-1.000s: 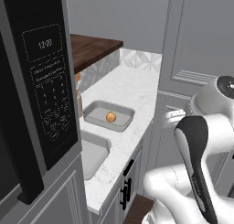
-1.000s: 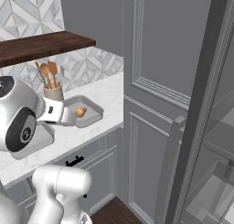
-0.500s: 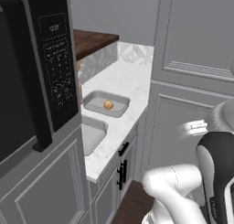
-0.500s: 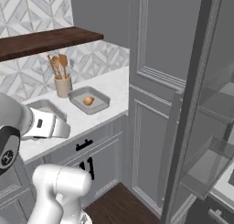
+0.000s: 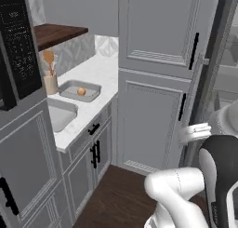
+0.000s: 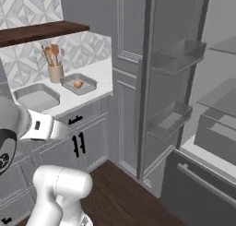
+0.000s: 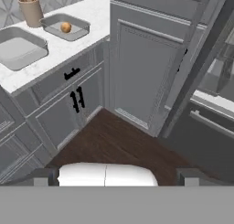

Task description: Place one squash and one chicken drumstick in each tupperware on the nearby counter, to pack two identical lunches.

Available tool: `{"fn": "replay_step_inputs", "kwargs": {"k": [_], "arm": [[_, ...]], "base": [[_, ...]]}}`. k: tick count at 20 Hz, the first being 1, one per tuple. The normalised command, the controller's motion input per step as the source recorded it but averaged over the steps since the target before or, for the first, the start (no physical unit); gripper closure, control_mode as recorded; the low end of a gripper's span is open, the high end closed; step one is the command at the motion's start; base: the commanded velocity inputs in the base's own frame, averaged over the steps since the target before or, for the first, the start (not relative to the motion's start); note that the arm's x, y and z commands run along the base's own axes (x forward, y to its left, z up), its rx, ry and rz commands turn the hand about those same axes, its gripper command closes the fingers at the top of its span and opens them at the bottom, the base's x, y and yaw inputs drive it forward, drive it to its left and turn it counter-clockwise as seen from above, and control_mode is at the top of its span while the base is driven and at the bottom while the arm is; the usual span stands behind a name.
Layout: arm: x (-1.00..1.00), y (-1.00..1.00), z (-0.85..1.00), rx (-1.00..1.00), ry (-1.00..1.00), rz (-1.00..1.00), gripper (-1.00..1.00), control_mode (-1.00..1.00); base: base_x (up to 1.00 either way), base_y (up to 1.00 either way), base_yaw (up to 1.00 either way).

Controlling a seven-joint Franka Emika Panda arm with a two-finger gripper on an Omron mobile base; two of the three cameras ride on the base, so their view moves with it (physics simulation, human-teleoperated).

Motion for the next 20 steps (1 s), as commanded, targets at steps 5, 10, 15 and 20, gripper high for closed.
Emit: {"fn": "replay_step_inputs", "kwargs": {"k": [5, 10, 15, 20], "arm": [[0.00, 0.00, 0.00, 0.00, 0.00, 0.00, -1.00, 1.00], [0.00, 0.00, 0.00, 0.00, 0.00, 0.00, -1.00, 1.00], [0.00, 0.00, 0.00, 0.00, 0.00, 0.00, -1.00, 1.00], [0.00, 0.00, 0.00, 0.00, 0.00, 0.00, -1.00, 1.00]], "base": [[-0.27, -1.00, -0.30], [0.18, -0.83, -0.28], [0.62, -0.27, -0.30], [0.47, 0.01, -0.41]]}}
